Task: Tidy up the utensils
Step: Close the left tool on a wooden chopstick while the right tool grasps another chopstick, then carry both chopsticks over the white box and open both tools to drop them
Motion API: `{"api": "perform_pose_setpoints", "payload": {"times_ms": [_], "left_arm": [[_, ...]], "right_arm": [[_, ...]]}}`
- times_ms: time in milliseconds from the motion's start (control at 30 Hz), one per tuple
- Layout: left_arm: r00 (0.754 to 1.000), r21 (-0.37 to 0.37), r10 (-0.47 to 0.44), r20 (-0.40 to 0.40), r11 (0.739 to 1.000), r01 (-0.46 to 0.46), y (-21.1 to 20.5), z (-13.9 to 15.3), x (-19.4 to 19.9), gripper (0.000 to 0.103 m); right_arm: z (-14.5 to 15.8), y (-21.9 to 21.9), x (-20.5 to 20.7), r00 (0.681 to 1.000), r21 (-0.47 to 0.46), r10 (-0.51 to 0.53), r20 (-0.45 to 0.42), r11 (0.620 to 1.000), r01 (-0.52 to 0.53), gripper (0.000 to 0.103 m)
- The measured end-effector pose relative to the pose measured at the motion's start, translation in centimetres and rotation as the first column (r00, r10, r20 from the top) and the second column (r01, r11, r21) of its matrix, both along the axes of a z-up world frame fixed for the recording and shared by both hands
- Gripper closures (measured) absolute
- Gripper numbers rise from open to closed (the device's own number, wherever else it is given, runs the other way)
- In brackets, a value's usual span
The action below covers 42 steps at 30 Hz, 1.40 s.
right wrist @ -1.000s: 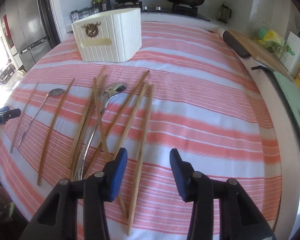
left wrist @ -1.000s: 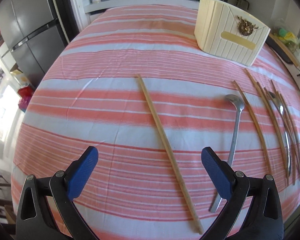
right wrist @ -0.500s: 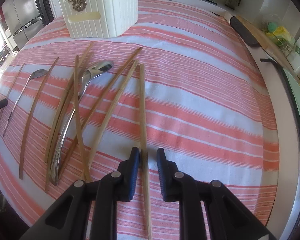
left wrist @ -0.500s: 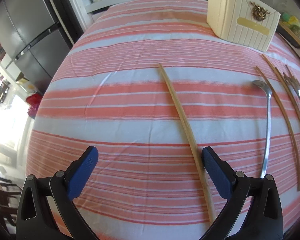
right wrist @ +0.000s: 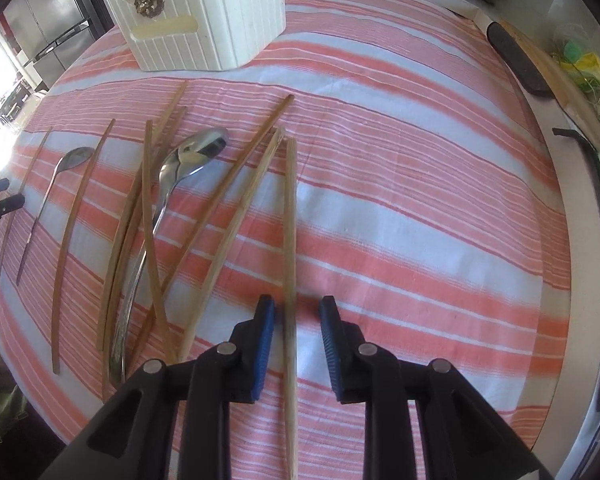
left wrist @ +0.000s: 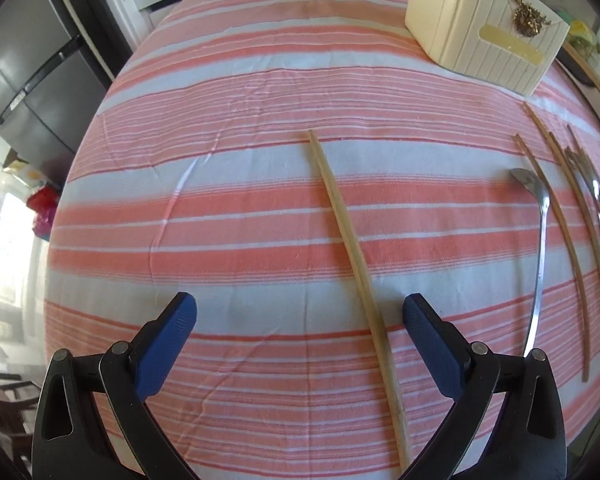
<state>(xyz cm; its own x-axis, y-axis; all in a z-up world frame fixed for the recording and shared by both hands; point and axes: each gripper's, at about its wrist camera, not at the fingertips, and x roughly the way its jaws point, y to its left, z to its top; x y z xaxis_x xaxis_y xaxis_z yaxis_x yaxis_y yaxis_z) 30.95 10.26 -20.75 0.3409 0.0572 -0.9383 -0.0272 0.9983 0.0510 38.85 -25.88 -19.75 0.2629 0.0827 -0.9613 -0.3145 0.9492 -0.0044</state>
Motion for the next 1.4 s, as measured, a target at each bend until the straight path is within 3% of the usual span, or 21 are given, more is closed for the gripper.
{"api": "perform_pose_setpoints", "payload": {"times_ms": [67,133,233,267,300,333,367,500,667,867,1033,1200,1400], "left_arm": [[1.000,-0.003,-0.002,-0.025,1.000,0.002,0.0,0.0,0.9,0.001],[0.999,-0.011,-0.006,-0.045,1.000,0.005,0.0,0.1,2.0,0.007],[0.998,-0.049,-0.015,-0.061,0.999,0.012,-0.4,0.7,3.6,0.035],[0.998,-0.056,-0.020,-0.058,0.998,0.017,-0.6,0.9,3.9,0.054],[0.998,-0.059,-0.025,-0.053,0.998,0.022,-0.8,1.1,4.3,0.079],[0.998,-0.047,-0.028,-0.049,0.999,0.025,-1.1,1.2,4.6,0.091],[0.999,-0.033,-0.029,-0.044,0.999,0.028,-1.3,1.1,5.0,0.095],[1.000,-0.031,-0.016,0.023,0.999,0.017,-1.4,2.0,5.3,0.098],[0.981,-0.120,-0.001,0.196,0.992,0.025,-0.9,7.1,3.1,0.098],[0.917,-0.200,0.001,0.399,0.976,0.085,-1.6,13.8,-0.1,0.098],[0.880,-0.226,0.001,0.474,0.967,0.120,-1.3,16.7,-2.4,0.098],[0.841,-0.234,0.007,0.541,0.962,0.143,-1.6,20.0,-2.8,0.099],[0.751,-0.240,0.036,0.660,0.956,0.166,-1.9,26.7,0.1,0.099]], "right_arm": [[-0.1,0.4,1.5,1.000,0.004,0.005,-0.010,1.000,-0.005,0.078],[-0.2,1.1,3.0,1.000,0.000,0.018,-0.009,1.000,-0.018,0.076],[-0.3,2.4,5.4,0.999,-0.017,0.040,0.014,0.999,-0.040,0.077],[-0.3,2.9,6.1,0.999,-0.029,0.048,0.018,0.998,-0.047,0.080],[-0.4,3.1,6.7,0.999,-0.038,0.043,0.023,0.998,-0.042,0.091],[-0.3,3.3,7.4,0.999,-0.037,0.029,0.031,0.999,-0.028,0.095],[-0.2,3.4,7.8,0.999,-0.029,0.017,0.034,0.999,-0.016,0.096],[1.4,3.2,8.6,0.996,0.023,-0.026,0.090,0.999,0.024,0.096],[6.5,1.1,7.1,0.970,0.134,-0.100,0.222,0.988,0.071,0.096],[12.9,-0.7,2.1,0.918,0.233,-0.136,0.372,0.971,0.050,0.096],[16.5,-0.9,-1.6,0.876,0.295,-0.150,0.459,0.955,0.010,0.096],[19.3,0.2,-2.4,0.820,0.317,-0.162,0.549,0.948,-0.025,0.096],[25.0,3.2,0.5,0.737,0.333,-0.165,0.656,0.939,-0.086,0.096]]}}
